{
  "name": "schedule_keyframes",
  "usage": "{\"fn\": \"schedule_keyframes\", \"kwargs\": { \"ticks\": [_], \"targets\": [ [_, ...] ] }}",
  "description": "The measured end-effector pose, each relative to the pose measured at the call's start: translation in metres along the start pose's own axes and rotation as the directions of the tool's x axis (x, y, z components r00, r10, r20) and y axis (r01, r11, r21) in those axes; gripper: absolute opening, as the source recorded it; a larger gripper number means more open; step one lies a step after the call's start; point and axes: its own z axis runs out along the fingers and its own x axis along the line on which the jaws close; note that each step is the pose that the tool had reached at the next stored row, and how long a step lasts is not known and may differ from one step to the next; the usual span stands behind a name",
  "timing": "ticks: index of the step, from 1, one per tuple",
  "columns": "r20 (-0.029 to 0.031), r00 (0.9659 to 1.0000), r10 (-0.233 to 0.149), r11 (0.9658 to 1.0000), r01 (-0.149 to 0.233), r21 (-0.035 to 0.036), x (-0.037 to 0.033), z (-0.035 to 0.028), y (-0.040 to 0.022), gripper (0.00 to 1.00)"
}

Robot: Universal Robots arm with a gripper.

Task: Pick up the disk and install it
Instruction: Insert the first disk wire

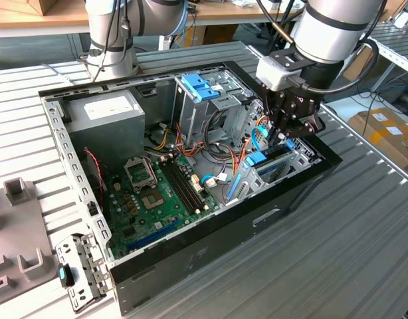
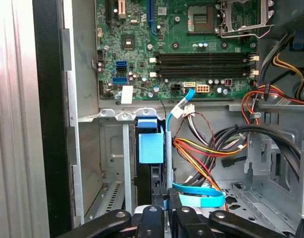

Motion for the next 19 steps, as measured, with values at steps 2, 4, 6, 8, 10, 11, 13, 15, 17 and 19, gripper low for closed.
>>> {"fn": "schedule_keyframes", "kwargs": {
  "ticks": [2, 4, 6, 8, 10, 11, 13, 15, 17, 19],
  "targets": [
    [-0.0001, 1.0, 0.0, 1.0, 0.0, 0.0004, 0.0001, -0.0001, 0.0, 0.16],
    [0.0005, 1.0, -0.001, 1.0, 0.001, 0.0042, 0.0016, 0.0, -0.0001, 0.16],
    [0.0011, 1.0, -0.002, 1.0, 0.002, 0.0088, 0.0028, 0.0001, 0.0, 0.16],
    [0.0018, 1.0, -0.002, 0.9999, 0.002, 0.0113, 0.0031, 0.0, 0.0013, 0.16],
    [0.0019, 1.0, -0.003, 0.9999, 0.003, 0.0123, 0.0032, 0.0001, 0.0028, 0.16],
    [0.0018, 1.0, -0.005, 0.9999, 0.005, 0.0129, 0.0032, 0.0005, 0.0028, 0.16],
    [0.0021, 1.0, -0.008, 0.9999, 0.008, 0.0133, 0.0033, 0.001, 0.0029, 0.16],
    [0.0023, 1.0, -0.009, 0.9999, 0.009, 0.0134, 0.0033, 0.0011, 0.003, 0.16],
    [0.0025, 0.9999, -0.012, 0.9998, 0.012, 0.0134, 0.0033, 0.0012, 0.0029, 0.16],
    [0.0028, 0.9999, -0.015, 0.9998, 0.015, 0.0134, 0.0033, 0.0014, 0.0028, 0.16]
  ]
}}
